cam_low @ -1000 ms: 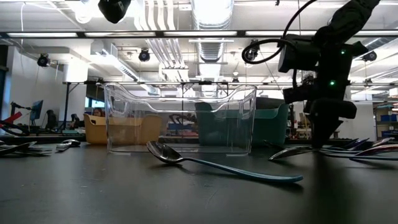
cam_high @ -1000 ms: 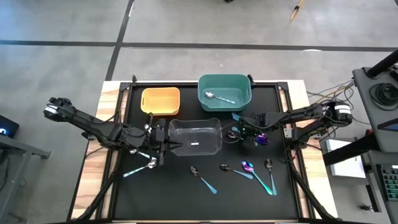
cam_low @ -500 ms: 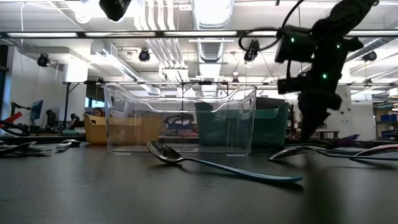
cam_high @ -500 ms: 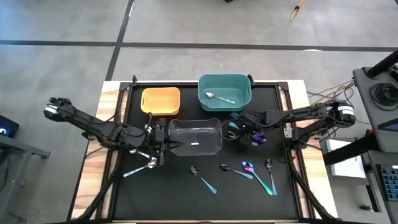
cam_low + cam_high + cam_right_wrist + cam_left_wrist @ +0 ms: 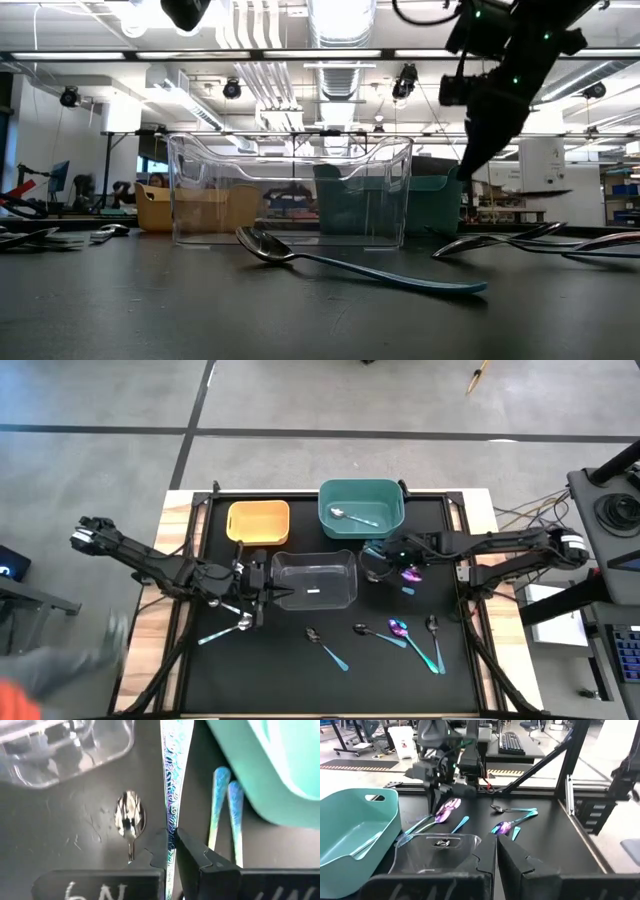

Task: Sort silverware by color (type)
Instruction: Put the violet spoon into the transparent bin

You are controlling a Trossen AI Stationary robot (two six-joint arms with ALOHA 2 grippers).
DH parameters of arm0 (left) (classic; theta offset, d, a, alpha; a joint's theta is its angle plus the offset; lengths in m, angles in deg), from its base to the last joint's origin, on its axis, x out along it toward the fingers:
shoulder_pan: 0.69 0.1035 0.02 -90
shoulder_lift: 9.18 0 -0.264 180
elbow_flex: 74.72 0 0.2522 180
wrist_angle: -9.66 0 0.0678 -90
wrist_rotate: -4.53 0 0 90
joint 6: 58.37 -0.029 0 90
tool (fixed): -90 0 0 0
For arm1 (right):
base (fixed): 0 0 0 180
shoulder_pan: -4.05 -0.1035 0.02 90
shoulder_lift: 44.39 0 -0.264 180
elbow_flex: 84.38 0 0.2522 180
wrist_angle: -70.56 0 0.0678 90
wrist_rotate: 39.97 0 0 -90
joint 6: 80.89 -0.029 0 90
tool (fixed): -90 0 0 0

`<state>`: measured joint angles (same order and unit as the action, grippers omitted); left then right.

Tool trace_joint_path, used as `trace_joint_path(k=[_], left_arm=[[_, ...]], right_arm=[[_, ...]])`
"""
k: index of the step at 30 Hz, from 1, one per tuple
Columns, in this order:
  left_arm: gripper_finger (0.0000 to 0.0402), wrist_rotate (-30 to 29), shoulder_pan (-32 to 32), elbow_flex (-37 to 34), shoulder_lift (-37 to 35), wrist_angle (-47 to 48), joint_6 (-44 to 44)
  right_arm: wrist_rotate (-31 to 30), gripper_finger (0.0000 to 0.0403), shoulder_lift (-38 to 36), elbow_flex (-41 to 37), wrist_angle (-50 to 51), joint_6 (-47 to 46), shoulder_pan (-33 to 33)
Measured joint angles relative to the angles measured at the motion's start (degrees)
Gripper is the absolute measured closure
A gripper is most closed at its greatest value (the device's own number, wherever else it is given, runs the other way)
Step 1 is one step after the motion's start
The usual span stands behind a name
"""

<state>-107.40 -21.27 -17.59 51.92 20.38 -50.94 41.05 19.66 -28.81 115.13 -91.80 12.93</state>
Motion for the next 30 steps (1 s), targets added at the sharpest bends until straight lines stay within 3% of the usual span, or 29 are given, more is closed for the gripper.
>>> trace_joint_path(k=[10, 13, 18, 30], left_arm=[[0.0401, -0.28, 0.07, 0.00, -1.14, 2.40, -12.35], [0.0402, -3.57, 0.07, 0.00, -2.41, 2.63, -16.22], [0.0401, -9.66, 0.28, 0.00, -5.81, 5.08, -20.40], [0.0401, -7.46, 0.46, -2.40, -15.32, 7.16, -29.42]], right_arm=[[-1.64, 0.0390, -9.02, 0.08, -11.99, 3.76, 0.00], [-1.61, 0.0390, -9.92, 0.08, -17.73, 6.26, 0.00], [-1.54, 0.0390, -9.90, 0.08, -26.77, 9.88, 0.00], [3.06, 0.0390, -5.44, 0.15, -46.03, 12.01, -0.65]])
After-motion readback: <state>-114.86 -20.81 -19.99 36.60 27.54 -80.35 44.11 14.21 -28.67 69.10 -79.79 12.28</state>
